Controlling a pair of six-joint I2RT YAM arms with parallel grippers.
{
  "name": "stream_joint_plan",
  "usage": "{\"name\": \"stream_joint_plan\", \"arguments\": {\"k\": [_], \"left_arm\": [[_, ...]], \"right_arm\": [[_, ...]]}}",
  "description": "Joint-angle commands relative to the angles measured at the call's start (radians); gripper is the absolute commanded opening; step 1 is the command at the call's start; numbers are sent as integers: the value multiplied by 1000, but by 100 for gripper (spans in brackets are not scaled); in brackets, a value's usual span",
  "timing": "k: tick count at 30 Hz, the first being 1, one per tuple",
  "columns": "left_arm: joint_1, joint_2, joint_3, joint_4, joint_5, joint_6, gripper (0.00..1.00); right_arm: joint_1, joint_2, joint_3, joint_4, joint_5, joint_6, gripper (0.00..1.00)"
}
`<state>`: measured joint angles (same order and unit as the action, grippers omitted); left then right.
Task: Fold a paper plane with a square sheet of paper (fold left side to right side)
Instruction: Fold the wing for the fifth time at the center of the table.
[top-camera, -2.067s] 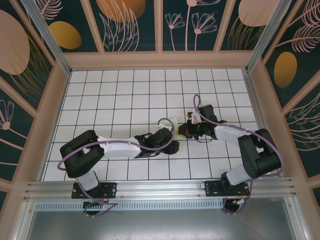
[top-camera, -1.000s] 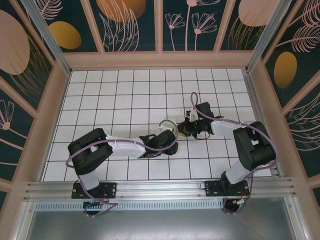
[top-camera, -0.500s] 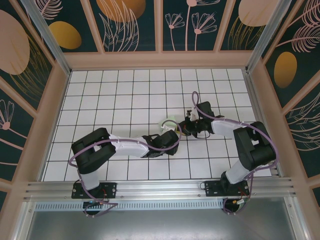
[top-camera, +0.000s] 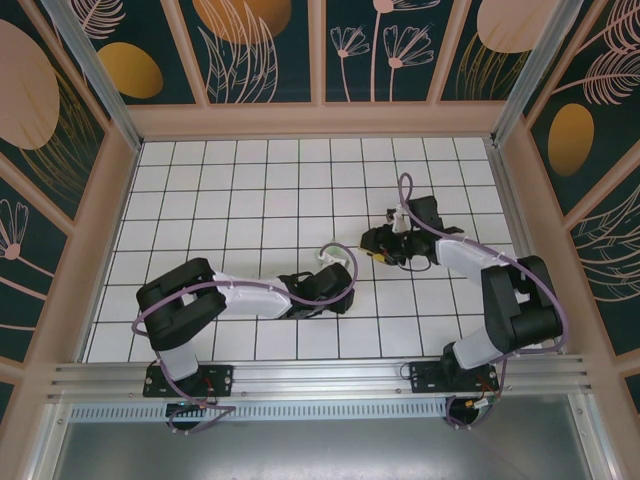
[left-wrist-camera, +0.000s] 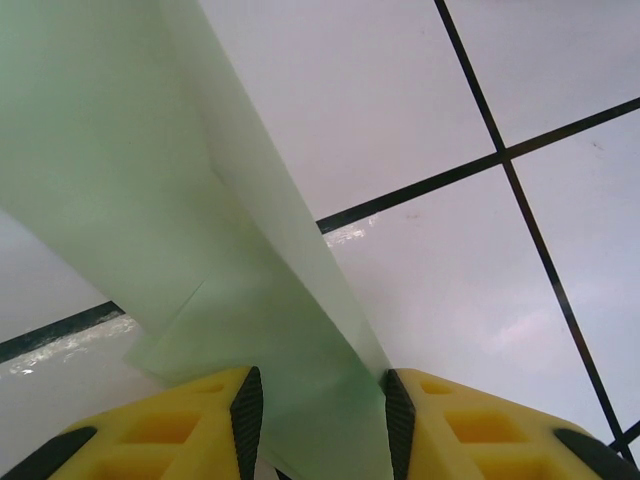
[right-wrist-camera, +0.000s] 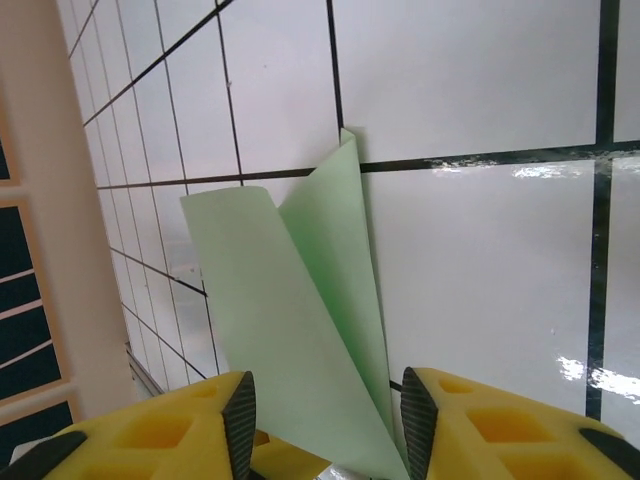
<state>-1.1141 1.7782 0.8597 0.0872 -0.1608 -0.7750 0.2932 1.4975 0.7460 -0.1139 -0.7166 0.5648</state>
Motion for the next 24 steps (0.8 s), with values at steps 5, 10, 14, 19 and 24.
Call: {"name": "stream_joint_plan", "arguments": {"k": [5, 10, 14, 19, 24], "left_arm": [[-8, -37, -33, 11, 29, -13, 41], [-9, -39, -41, 29, 36, -11, 41], [-8, -39, -42, 31, 38, -10, 41], [-7, -39, -42, 35, 44, -8, 41], [-9, -37, -44, 44, 49, -4, 40]], "right_arm": [[27, -10, -86, 0, -45, -56, 36], [57, 22, -122, 72, -95, -31, 36], [89, 56, -107, 103, -114, -28, 38], [111, 96, -81, 113, -108, -31, 42], [132, 141, -50, 114, -106, -41, 44]]}}
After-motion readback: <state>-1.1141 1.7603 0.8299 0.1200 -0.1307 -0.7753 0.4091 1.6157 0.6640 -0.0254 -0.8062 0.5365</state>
